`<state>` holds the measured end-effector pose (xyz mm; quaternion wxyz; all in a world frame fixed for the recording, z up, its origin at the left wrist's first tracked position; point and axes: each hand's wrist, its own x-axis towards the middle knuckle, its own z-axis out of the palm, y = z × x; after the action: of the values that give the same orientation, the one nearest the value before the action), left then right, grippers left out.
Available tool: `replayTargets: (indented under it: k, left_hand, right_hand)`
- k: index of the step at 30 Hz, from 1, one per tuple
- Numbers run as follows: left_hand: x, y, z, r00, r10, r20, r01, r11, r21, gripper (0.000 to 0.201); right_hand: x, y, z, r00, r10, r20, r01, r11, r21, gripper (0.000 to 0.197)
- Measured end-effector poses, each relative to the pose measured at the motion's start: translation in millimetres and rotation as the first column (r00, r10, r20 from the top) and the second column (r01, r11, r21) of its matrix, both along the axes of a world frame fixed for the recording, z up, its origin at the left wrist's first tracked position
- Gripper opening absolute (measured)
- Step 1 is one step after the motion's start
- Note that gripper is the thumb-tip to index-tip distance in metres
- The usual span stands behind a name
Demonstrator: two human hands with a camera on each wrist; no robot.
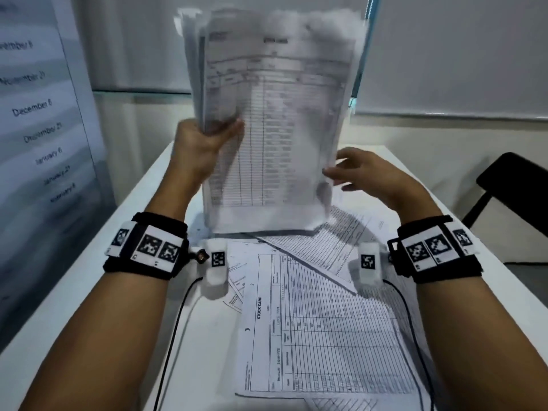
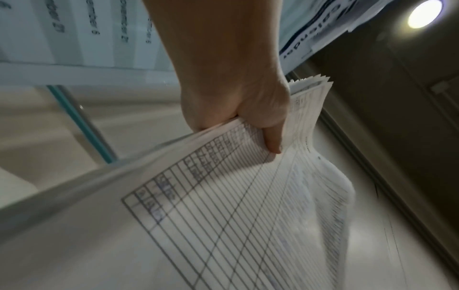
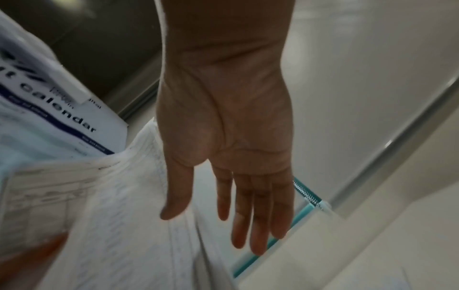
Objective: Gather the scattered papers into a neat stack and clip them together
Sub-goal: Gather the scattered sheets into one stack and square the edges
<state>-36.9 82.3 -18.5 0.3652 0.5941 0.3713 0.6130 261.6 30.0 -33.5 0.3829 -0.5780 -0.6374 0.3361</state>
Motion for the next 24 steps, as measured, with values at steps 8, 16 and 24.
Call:
replayTargets:
  k: [8,16,24]
  left_hand:
    - [-39,-10,36,0.957,0.121,0.263,-0.167,0.973,0.161,0.017]
    - [-44,-17,42,0.950,0.188,0.248,-0.208,0.977,0.056,0.030]
    - [-52,-18,48,0.951,0.223,0.215,-0.236,0.971,0.036,0.053]
  right_hand:
    - [8,50,-22,0.621,0.146,0.770,0.074,0.967,-0.244,0.037]
    - [14,69,-49,0.496,0.191,0.847,0.234,0.910,-0.343,0.062]
    - [22,19,-14,0.583,0.039,0.811,0.106,0.987,-0.124,0.019]
